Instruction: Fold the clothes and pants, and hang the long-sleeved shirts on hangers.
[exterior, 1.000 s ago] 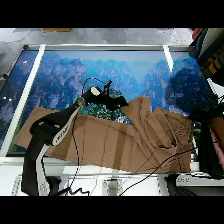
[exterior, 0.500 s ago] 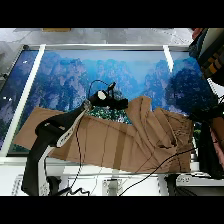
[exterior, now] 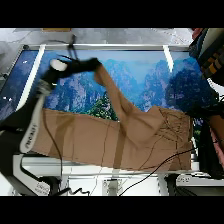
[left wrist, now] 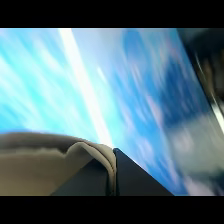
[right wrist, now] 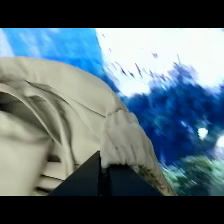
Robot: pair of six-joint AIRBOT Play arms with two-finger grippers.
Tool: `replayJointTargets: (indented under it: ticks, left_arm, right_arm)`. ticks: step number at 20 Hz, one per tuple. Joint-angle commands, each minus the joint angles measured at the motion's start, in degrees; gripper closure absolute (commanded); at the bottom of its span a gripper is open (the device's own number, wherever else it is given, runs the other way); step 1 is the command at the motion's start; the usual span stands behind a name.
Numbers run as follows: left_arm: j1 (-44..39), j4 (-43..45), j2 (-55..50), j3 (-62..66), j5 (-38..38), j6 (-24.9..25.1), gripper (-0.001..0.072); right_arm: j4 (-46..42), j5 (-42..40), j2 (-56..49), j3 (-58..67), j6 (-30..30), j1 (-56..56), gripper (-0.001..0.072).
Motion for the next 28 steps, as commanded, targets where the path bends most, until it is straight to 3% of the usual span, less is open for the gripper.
replayJointTargets:
  ticks: [1, 4, 9, 11, 13, 15, 17, 24, 28]
  left_arm:
    - [9.0, 4.1, 6.5, 0.3, 1.1, 3.3, 0.0695]
    - [15.0, 7.9, 8.2, 0.3, -0.2, 3.3, 0.0695]
    - [21.8, 12.3, 8.2, 0.3, -9.6, 3.2, 0.0696]
    - [23.6, 19.4, 8.2, 0.3, -15.9, 1.7, 0.0696]
    - [24.9, 31.4, 8.1, 0.3, -21.0, -4.1, 0.0696]
    - [25.6, 44.9, 8.0, 0.2, -23.6, -10.8, 0.0696]
    - [26.4, 52.1, 8.0, 0.2, -24.9, -12.6, 0.0696]
    - [25.8, 53.2, 8.0, 0.2, -14.5, -11.0, 0.0696]
    - [26.7, 53.2, 7.4, -6.9, -22.3, -10.5, 0.0696]
  right_arm:
    - [5.9, -3.1, 0.0, 0.0, 0.0, 0.0, 0.0679]
    - [10.1, -7.8, 0.0, 0.0, 0.0, 0.0, 0.0679]
    - [14.5, -18.2, 0.0, 0.0, 0.0, 0.6, 0.0679]
    - [14.5, -21.9, 0.0, 0.0, 0.0, 2.4, 0.0679]
    - [14.4, -26.6, 0.0, 0.0, 0.0, 5.1, 0.0680]
    - [14.0, -32.7, 0.0, 0.0, 0.0, 7.9, 0.0680]
    - [13.1, -38.5, 0.0, 0.0, 0.0, 10.3, 0.0680]
    - [12.1, -43.2, -0.1, 0.0, 0.0, 15.5, 0.0679]
    - [10.0, -42.8, -0.1, 0.0, 0.0, 15.5, 0.0680]
